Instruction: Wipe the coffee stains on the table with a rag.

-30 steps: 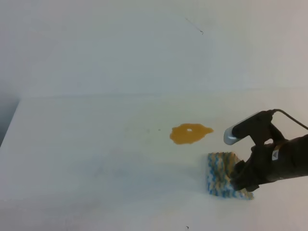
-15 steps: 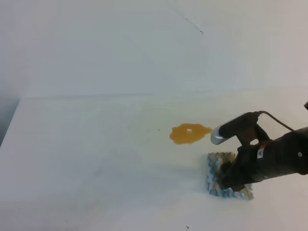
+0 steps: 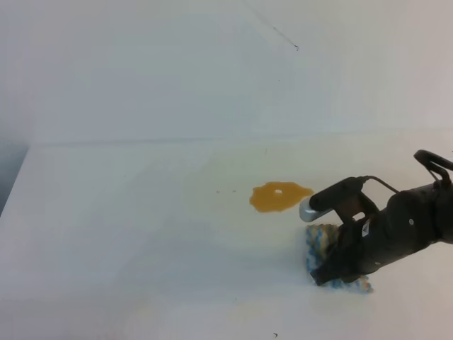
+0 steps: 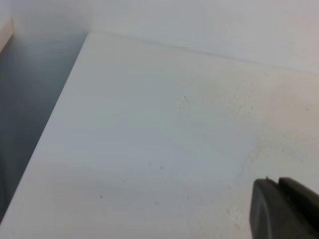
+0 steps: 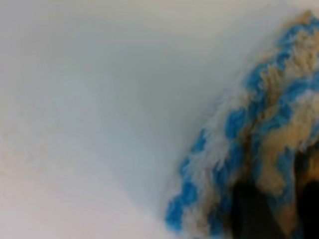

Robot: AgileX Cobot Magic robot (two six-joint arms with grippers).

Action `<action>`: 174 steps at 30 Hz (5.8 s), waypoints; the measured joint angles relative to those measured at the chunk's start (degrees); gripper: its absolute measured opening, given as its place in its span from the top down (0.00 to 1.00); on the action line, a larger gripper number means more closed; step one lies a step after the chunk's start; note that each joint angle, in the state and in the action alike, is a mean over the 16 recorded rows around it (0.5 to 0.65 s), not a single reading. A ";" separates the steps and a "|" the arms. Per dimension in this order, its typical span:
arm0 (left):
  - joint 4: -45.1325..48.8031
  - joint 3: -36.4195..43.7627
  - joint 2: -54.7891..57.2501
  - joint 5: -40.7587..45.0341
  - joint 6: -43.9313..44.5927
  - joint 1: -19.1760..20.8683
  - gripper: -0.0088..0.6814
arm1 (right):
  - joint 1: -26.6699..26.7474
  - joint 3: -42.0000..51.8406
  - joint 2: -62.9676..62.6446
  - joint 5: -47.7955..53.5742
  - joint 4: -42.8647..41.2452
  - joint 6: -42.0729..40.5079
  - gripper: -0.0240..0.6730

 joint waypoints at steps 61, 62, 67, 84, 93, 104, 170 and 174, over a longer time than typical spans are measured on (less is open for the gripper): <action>0.01 0.47 -0.29 -0.17 0.09 -0.01 0.99 | -4.44 -46.76 26.18 19.98 -6.17 9.92 0.97; 0.01 0.47 -0.29 -0.17 0.10 -0.01 0.99 | -4.44 -46.80 26.30 20.02 -5.21 9.61 0.97; 0.01 0.31 -0.19 -0.11 0.13 -0.01 0.99 | -2.03 -47.48 27.26 19.94 0.53 7.24 0.97; 0.01 0.31 -0.19 -0.11 0.06 -0.01 0.99 | 8.01 -51.69 29.15 32.01 -12.17 17.11 0.97; 0.01 0.31 -0.19 -0.11 0.01 -0.01 0.99 | 2.34 -51.76 20.69 37.30 -25.53 25.26 0.97; 0.01 0.47 -0.29 -0.17 0.06 -0.01 0.99 | -1.10 -42.88 -0.40 34.20 -21.00 23.89 0.97; 0.00 0.16 -0.10 -0.06 0.09 0.00 0.99 | 2.32 22.66 -85.98 11.46 -14.81 26.09 0.97; 0.00 0.16 -0.10 -0.06 0.06 0.00 0.99 | 2.32 24.88 -91.03 13.52 -14.67 26.08 0.97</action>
